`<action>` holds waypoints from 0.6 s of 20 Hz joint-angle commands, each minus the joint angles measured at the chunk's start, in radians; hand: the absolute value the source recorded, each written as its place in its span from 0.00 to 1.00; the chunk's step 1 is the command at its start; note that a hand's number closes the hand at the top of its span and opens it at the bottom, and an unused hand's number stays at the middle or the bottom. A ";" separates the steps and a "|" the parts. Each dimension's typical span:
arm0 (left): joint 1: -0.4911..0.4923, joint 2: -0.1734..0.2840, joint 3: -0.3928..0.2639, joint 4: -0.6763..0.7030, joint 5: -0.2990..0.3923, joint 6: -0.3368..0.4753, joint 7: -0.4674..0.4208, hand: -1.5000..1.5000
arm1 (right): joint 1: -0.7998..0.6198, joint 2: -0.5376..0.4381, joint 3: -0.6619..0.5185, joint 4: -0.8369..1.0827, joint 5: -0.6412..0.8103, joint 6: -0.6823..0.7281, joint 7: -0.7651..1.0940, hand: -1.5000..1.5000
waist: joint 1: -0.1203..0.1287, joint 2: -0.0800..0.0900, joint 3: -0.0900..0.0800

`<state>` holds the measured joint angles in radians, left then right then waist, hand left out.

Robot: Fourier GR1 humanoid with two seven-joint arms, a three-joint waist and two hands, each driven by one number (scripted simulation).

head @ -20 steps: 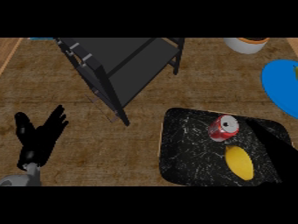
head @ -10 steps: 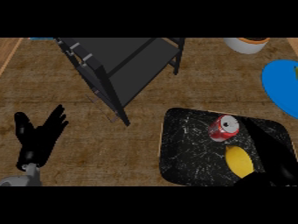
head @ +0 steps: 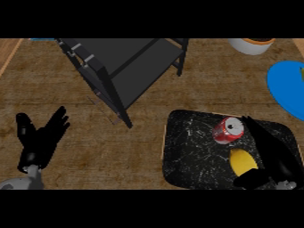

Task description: Pick the lemon from the tray and place it in the tiered shelf

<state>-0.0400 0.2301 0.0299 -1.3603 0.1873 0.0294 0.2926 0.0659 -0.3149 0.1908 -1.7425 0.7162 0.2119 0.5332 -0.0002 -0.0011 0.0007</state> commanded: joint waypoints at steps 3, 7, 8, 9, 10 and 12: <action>-0.025 -0.038 0.004 0.011 -0.046 0.008 0.012 0.50 | -0.070 0.049 -0.026 0.081 0.038 0.032 -0.039 0.00 | 0.000 0.001 -0.001; -0.028 -0.041 -0.002 0.019 -0.031 0.007 -0.001 0.50 | -0.053 -0.050 0.160 0.179 0.123 0.136 -0.131 1.00 | 0.018 0.006 -0.001; -0.010 -0.012 0.026 0.029 -0.025 -0.015 -0.019 0.50 | -0.052 -0.022 0.134 0.134 0.098 0.110 -0.150 1.00 | 0.004 0.002 -0.001; -0.039 -0.001 0.034 -0.021 -0.011 -0.007 0.070 0.50 | -0.066 0.032 0.125 0.156 0.086 0.084 -0.150 1.00 | 0.003 0.001 0.000; -0.083 -0.038 0.011 0.030 -0.049 0.026 0.045 0.50 | -0.055 0.040 0.109 0.128 0.066 0.103 -0.131 1.00 | -0.001 0.001 -0.001; -0.045 -0.042 0.008 0.013 -0.055 0.024 0.038 0.50 | -0.027 0.018 0.064 0.140 0.039 0.063 -0.218 1.00 | -0.001 0.001 0.000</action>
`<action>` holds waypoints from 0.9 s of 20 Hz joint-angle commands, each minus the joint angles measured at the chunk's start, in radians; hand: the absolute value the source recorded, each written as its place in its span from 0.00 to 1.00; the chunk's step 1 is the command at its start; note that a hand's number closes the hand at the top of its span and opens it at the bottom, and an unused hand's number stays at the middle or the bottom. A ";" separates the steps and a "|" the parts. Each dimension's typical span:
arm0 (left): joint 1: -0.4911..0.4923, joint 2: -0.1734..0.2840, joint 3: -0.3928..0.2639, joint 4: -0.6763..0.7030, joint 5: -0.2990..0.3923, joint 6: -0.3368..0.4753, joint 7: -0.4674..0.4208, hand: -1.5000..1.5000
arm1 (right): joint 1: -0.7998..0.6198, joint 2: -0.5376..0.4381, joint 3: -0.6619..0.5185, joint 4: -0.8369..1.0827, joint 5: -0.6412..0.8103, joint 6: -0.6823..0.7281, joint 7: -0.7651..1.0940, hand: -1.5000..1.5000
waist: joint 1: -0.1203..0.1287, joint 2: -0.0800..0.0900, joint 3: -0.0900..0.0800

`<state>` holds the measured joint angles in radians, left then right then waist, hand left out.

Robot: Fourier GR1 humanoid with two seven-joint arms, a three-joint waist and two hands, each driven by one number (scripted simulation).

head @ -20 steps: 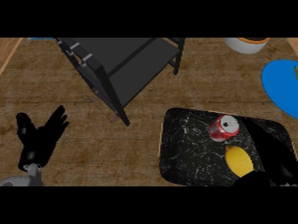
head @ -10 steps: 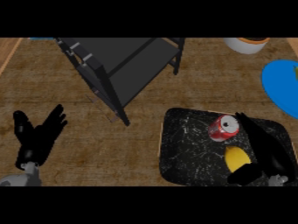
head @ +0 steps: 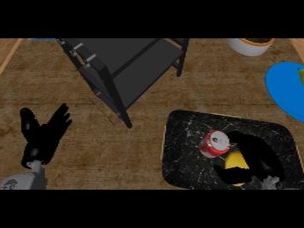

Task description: Pick the lemon from the tray and place it in the tiered shelf

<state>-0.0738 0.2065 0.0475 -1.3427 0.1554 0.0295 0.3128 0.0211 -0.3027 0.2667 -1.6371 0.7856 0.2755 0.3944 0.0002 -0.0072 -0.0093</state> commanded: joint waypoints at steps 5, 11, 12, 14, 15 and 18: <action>0.066 0.025 0.018 -0.085 0.011 -0.033 0.038 0.50 | 0.132 0.015 0.027 -0.101 -0.013 -0.062 -0.149 1.00 | -0.003 0.005 0.010; 0.019 -0.021 -0.039 -0.044 -0.012 -0.043 0.000 0.50 | -0.154 0.064 0.338 -0.052 0.015 0.163 -0.293 1.00 | 0.080 0.014 0.009; -0.011 -0.032 -0.038 -0.015 -0.028 -0.017 -0.003 0.50 | -0.187 0.063 0.397 -0.040 0.012 0.202 -0.349 1.00 | 0.087 0.023 0.009; 0.047 -0.009 -0.023 -0.006 -0.019 -0.050 -0.042 0.50 | -0.233 0.142 0.403 -0.086 -0.048 0.235 -0.358 1.00 | 0.047 0.011 0.008; 0.018 -0.018 -0.017 -0.028 -0.009 -0.025 0.012 0.50 | -0.274 0.192 0.387 -0.077 -0.087 0.270 -0.340 1.00 | 0.037 0.010 0.009; 0.082 0.004 0.009 -0.048 -0.004 -0.033 -0.016 0.50 | -0.252 0.185 0.342 -0.230 -0.129 0.264 -0.365 1.00 | 0.009 0.004 0.009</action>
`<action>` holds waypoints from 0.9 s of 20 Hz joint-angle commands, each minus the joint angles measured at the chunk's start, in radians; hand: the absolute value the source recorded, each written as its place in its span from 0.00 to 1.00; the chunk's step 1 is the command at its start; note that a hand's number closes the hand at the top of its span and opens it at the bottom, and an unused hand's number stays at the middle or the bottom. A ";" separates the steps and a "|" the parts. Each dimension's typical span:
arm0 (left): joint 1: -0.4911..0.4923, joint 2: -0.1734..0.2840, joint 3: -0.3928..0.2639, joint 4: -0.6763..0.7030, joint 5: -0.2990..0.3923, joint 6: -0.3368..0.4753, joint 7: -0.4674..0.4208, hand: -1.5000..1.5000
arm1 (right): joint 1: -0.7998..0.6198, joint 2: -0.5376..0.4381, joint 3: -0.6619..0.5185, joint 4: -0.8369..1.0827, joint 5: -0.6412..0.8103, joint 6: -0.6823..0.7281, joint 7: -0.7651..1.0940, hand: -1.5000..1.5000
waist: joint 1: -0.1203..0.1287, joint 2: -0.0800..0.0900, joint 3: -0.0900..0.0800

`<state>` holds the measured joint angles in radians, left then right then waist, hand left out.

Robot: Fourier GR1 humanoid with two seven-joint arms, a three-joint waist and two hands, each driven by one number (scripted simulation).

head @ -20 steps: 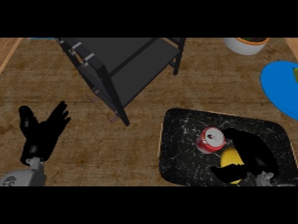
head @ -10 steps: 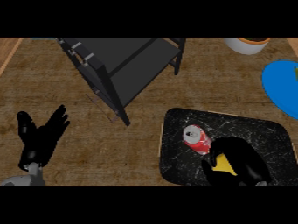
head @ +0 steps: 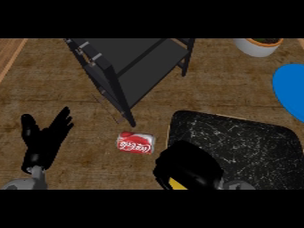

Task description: Pick the lemon from the tray and place it in the tiered shelf

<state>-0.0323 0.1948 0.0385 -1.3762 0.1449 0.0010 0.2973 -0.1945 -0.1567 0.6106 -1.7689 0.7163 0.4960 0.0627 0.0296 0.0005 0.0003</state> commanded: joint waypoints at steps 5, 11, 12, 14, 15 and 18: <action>0.026 -0.013 0.009 -0.017 -0.011 0.030 0.004 0.50 | -0.144 0.152 -0.138 -0.309 -0.151 0.115 0.182 1.00 | -0.034 -0.007 -0.002; -0.029 0.015 0.045 0.023 -0.001 0.014 0.011 0.50 | -0.371 0.156 -0.396 -0.386 -0.397 0.223 0.454 1.00 | -0.034 -0.004 -0.001; 0.018 -0.014 0.008 -0.010 -0.009 0.006 0.004 0.50 | -0.431 0.156 -0.381 -0.330 -0.420 0.164 0.509 1.00 | -0.025 -0.003 -0.001; -0.037 -0.011 0.028 0.054 -0.002 0.002 -0.011 0.50 | -0.568 0.156 -0.493 -0.264 -0.472 0.183 0.541 1.00 | -0.028 -0.001 -0.002; -0.002 -0.027 0.019 0.036 -0.019 0.024 -0.029 0.50 | -0.633 0.156 -0.541 -0.245 -0.491 0.207 0.582 1.00 | -0.026 -0.003 -0.002; 0.014 -0.019 0.011 0.015 -0.013 -0.003 -0.018 0.50 | -0.781 0.157 -0.582 -0.112 -0.509 0.141 0.629 1.00 | -0.019 -0.002 -0.002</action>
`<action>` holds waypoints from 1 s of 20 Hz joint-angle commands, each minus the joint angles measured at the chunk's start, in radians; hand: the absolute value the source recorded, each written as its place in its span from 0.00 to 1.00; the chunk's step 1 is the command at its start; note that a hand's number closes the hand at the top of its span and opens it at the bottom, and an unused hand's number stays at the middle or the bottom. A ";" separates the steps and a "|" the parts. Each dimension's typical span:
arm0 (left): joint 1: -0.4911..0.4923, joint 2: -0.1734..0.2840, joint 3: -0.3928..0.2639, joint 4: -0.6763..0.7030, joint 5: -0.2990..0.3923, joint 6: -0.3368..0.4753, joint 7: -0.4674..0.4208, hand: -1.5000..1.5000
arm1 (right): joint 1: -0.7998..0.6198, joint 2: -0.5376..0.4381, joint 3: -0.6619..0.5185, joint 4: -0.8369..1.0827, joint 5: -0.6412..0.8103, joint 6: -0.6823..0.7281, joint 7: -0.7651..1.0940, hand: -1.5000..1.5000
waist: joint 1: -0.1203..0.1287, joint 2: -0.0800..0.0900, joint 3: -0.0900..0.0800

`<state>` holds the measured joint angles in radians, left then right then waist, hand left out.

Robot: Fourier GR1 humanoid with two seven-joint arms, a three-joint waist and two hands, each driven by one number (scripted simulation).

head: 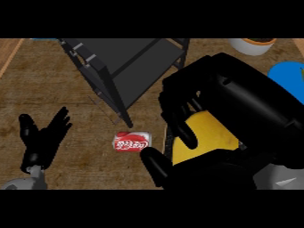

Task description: Pick the lemon from the tray and place it in the tiered shelf

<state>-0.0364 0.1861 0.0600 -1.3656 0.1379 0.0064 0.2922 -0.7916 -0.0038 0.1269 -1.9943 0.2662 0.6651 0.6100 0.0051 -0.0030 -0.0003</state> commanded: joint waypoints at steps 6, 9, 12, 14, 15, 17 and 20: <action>0.025 -0.028 -0.030 -0.032 -0.033 0.019 0.005 0.50 | -0.409 -0.043 -0.235 0.351 -0.061 -0.071 0.072 1.00 | 0.013 0.004 0.000; -0.037 -0.018 -0.012 0.038 -0.029 0.004 0.002 0.50 | -0.512 -0.054 -0.236 0.442 -0.041 -0.105 0.079 1.00 | 0.005 0.004 -0.001; -0.049 -0.014 0.011 0.084 -0.022 0.000 -0.026 0.50 | -0.535 -0.109 -0.245 0.612 0.004 -0.111 -0.094 1.00 | 0.009 0.008 -0.001; -0.006 -0.031 -0.014 0.030 -0.016 -0.014 -0.014 0.50 | -0.525 -0.103 -0.213 0.693 0.058 -0.146 -0.174 1.00 | 0.015 0.008 -0.001; -0.022 -0.006 -0.007 -0.017 -0.028 0.009 0.036 0.50 | -0.653 -0.115 -0.252 0.770 0.020 -0.129 -0.135 1.00 | 0.023 0.007 -0.001; -0.061 -0.002 0.010 0.040 -0.016 -0.010 0.020 0.50 | -0.598 -0.094 -0.197 0.806 0.061 -0.144 -0.217 1.00 | 0.014 0.008 -0.001; -0.063 -0.024 -0.005 0.062 -0.041 0.005 -0.024 0.50 | -0.614 -0.137 -0.187 0.936 0.100 -0.135 -0.356 1.00 | 0.019 0.012 -0.001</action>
<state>-0.0762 0.1758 0.0649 -1.3315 0.1175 -0.0034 0.2768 -1.3825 -0.1212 -0.0868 -1.1982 0.3162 0.5418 0.3865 0.0223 0.0047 0.0004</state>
